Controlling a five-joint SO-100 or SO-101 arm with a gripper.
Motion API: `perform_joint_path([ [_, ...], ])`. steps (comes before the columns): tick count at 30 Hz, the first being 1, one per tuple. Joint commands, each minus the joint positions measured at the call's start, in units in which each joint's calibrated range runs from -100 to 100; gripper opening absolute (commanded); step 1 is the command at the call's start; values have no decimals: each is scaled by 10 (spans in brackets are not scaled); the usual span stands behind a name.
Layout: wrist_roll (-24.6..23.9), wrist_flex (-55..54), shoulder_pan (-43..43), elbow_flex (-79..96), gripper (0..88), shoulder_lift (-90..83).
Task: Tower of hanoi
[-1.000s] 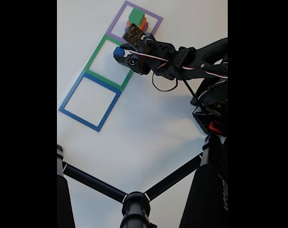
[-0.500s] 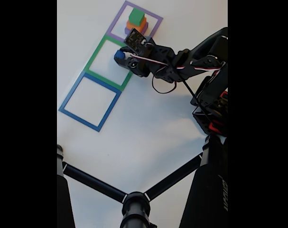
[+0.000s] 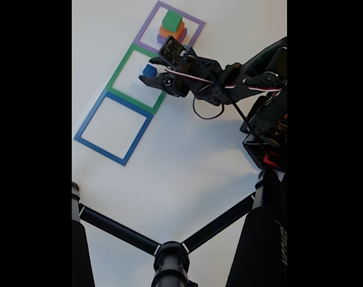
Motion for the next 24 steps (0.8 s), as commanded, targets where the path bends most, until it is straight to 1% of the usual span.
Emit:
perform_joint_path([
  [1,4,17,5,10,240,-106],
  [2,4,39,6,10,235,-131],
  [4,4,116,10,0,214,-195],
  [8,4,294,21,-27,180,-326],
  [11,4,443,30,-68,134,-412],
  [13,4,537,39,-116,91,-444],
  [15,4,601,44,-158,15,-465],
  [18,4,697,72,-224,14,-489],
  [22,4,884,121,-361,14,-501],
  [24,4,954,153,-427,13,-503],
])
